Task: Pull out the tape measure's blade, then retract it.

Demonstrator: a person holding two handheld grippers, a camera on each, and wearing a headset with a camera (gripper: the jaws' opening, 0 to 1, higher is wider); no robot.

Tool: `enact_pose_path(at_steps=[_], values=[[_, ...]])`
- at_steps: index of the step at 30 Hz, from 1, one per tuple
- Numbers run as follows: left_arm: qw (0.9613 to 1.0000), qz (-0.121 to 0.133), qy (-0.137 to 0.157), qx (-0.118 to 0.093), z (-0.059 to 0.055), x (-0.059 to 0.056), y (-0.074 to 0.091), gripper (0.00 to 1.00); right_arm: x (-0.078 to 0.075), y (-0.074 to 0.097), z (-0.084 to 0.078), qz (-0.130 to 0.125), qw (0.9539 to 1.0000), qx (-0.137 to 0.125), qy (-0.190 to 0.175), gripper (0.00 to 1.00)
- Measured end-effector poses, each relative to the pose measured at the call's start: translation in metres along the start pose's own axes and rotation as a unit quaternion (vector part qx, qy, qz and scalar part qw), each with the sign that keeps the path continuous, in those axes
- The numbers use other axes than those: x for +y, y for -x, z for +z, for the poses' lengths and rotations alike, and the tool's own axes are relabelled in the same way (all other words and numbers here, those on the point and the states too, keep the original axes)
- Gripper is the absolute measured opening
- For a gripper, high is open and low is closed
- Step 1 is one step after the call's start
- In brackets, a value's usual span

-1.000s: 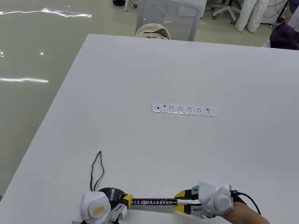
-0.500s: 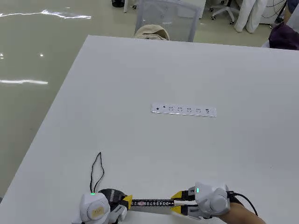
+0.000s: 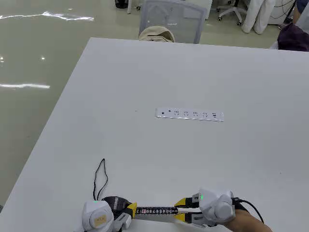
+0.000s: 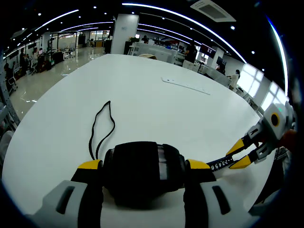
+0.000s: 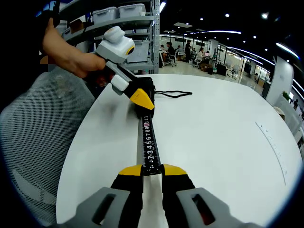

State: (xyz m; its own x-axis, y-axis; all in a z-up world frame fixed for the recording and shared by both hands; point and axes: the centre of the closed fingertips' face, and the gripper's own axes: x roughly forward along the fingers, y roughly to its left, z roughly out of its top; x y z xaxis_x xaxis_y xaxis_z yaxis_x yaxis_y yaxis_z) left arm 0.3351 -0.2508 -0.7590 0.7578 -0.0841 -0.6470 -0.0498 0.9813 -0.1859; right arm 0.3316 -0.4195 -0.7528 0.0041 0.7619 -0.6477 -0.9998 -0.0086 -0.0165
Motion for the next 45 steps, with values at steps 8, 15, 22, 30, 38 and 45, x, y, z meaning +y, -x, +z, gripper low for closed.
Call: enact_pose_path(at_steps=[8, 15, 22, 30, 38, 45], values=[[1.0, -0.002, 0.001, 0.001, 0.0, 0.0, 0.001, 0.66, 0.001, -0.004, 0.003, 0.002, 1.0, -0.003, 0.0, 0.13], [1.0, -0.004, 0.003, 0.001, 0.001, 0.0, 0.001, 0.66, 0.002, -0.007, 0.007, 0.003, 1.0, -0.005, -0.001, 0.13], [1.0, -0.005, 0.005, 0.0, 0.001, 0.0, 0.001, 0.66, 0.002, -0.01, 0.01, 0.004, 1.0, -0.007, -0.001, 0.13], [0.9999, -0.008, 0.009, 0.0, 0.001, 0.001, 0.001, 0.66, 0.002, -0.013, 0.013, 0.006, 0.9999, -0.009, 0.0, 0.13], [0.9999, -0.011, 0.011, -0.001, 0.001, 0.001, 0.002, 0.66, 0.003, -0.016, 0.016, 0.008, 0.9999, -0.011, 0.002, 0.13], [0.9998, -0.011, 0.014, -0.002, 0.001, 0.002, 0.002, 0.66, 0.002, -0.018, 0.019, 0.008, 0.9999, -0.013, 0.002, 0.13]])
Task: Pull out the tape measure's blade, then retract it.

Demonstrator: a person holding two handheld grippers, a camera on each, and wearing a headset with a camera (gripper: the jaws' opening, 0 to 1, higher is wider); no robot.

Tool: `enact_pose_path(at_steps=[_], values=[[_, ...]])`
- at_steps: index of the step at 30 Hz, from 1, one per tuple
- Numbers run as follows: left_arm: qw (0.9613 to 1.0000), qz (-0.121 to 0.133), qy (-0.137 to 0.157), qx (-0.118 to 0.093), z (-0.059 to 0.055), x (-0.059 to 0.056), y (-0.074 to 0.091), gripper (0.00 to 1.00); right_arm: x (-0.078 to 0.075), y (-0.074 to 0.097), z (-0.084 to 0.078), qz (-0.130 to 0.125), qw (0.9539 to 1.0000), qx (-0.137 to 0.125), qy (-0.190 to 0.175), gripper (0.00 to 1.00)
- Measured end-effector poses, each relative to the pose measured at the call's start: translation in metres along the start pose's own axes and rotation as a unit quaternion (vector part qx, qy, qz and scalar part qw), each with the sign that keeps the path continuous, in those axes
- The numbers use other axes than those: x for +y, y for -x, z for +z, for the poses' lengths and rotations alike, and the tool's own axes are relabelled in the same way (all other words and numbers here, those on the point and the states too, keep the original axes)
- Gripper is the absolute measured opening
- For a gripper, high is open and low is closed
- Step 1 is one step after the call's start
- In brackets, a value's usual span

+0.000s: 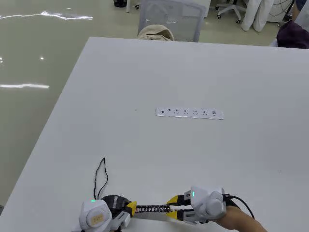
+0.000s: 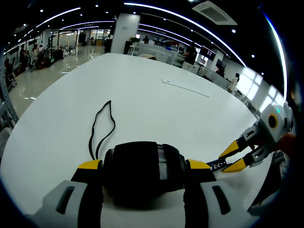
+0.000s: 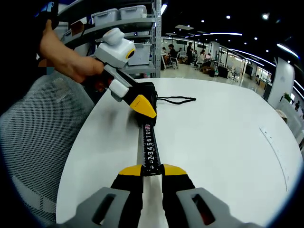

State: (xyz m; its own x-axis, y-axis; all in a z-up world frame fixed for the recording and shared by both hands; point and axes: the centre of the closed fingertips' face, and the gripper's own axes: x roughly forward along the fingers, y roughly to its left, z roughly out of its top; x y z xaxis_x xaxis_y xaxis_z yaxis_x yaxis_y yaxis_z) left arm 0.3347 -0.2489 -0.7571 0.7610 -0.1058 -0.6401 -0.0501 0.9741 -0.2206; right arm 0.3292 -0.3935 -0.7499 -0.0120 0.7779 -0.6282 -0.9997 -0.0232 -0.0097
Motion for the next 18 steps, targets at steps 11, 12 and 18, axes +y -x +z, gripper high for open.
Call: enact_pose_path(at_steps=[11, 12, 18], values=[[1.0, -0.002, 0.002, 0.001, -0.0001, 0.0005, 0.0002, 0.66, 0.0005, -0.0057, 0.0037, 0.002, 1.0, -0.003, 0.001, 0.13], [1.0, -0.002, 0.003, 0.001, 0.0001, 0.0005, 0.0005, 0.66, 0.0008, -0.0055, 0.0049, 0.002, 1.0, -0.003, 0.002, 0.13], [1.0, -0.003, 0.003, 0.001, 0.0001, 0.0001, 0.0008, 0.66, 0.0019, -0.0077, 0.0064, 0.003, 1.0, -0.004, 0.002, 0.13]])
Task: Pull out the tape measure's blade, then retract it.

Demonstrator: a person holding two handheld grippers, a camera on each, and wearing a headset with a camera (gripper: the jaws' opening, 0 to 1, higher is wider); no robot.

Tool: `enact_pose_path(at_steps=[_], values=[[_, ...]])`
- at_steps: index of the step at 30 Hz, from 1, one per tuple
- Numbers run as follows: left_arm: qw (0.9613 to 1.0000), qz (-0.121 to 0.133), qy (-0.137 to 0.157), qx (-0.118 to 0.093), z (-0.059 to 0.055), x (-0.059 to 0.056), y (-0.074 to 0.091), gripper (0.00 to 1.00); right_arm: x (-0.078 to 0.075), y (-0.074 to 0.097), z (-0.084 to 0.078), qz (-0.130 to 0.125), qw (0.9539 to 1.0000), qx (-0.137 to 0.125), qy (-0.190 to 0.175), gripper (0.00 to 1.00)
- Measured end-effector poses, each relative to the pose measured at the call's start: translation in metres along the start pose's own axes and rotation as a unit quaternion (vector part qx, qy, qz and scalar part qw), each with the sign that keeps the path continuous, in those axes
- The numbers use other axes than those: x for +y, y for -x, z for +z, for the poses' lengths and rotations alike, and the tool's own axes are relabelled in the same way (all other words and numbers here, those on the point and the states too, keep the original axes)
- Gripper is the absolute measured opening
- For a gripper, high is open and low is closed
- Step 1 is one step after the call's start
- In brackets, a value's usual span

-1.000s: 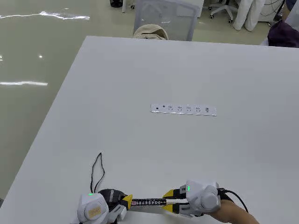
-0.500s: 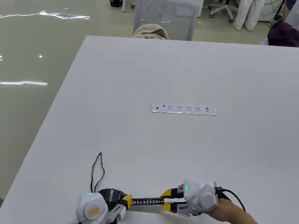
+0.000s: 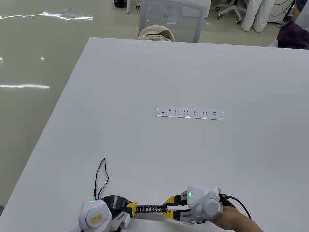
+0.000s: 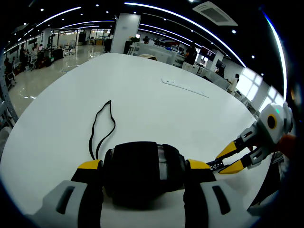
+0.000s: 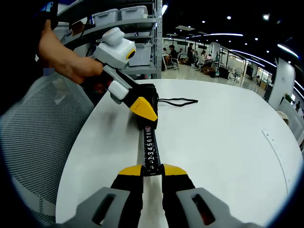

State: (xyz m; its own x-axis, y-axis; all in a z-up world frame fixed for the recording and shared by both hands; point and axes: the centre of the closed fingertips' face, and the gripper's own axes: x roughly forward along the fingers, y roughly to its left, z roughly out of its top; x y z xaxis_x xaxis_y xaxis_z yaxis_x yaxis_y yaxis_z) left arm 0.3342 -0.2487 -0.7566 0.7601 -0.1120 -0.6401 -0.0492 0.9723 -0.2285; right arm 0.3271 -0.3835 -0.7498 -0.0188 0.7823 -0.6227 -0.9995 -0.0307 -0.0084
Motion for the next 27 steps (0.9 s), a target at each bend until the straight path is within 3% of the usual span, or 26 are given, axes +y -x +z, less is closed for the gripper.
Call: enact_pose_path(at_steps=[27], values=[[1.0, -0.001, 0.0, 0.003, -0.0003, 0.0004, -0.0003, 0.66, 0.0007, -0.009, 0.0034, 0.004, 1.0, -0.003, -0.003, 0.13]])
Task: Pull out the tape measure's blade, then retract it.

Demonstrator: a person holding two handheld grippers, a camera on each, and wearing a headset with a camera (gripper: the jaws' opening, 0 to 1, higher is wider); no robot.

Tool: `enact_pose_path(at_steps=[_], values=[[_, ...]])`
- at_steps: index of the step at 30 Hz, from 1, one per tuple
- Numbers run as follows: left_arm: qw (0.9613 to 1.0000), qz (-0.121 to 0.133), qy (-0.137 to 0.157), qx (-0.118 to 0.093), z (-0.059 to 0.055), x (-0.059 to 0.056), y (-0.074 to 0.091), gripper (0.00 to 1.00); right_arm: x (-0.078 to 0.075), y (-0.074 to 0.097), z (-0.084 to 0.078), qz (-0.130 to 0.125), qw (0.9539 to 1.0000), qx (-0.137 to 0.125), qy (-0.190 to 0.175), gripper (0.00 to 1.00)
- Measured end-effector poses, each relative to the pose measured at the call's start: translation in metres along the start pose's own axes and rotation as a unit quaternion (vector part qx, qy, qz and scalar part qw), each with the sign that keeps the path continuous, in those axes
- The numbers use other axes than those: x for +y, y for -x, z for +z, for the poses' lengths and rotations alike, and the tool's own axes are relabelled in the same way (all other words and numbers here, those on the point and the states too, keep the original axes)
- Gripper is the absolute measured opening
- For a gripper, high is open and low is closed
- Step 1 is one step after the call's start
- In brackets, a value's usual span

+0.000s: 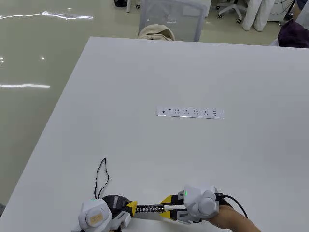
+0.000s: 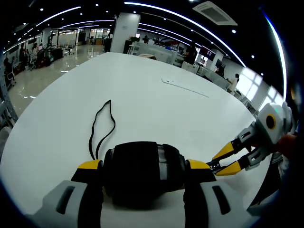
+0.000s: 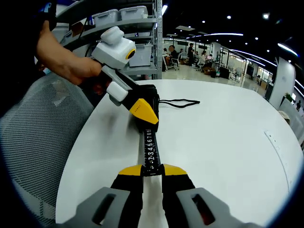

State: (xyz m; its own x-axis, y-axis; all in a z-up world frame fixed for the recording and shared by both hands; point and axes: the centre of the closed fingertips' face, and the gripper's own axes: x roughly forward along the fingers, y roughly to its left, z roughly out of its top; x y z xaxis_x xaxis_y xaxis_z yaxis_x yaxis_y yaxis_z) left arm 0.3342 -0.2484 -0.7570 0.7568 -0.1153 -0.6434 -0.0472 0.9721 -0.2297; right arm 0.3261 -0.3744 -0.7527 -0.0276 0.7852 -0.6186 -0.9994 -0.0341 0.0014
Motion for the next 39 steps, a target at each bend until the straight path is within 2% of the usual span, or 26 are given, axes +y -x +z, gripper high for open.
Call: enact_pose_path(at_steps=[39], values=[[0.9999, -0.011, 0.012, 0.001, 0.0, 0.002, 0.001, 0.66, 0.002, -0.019, 0.009, 0.004, 0.9999, -0.008, -0.007, 0.13]])
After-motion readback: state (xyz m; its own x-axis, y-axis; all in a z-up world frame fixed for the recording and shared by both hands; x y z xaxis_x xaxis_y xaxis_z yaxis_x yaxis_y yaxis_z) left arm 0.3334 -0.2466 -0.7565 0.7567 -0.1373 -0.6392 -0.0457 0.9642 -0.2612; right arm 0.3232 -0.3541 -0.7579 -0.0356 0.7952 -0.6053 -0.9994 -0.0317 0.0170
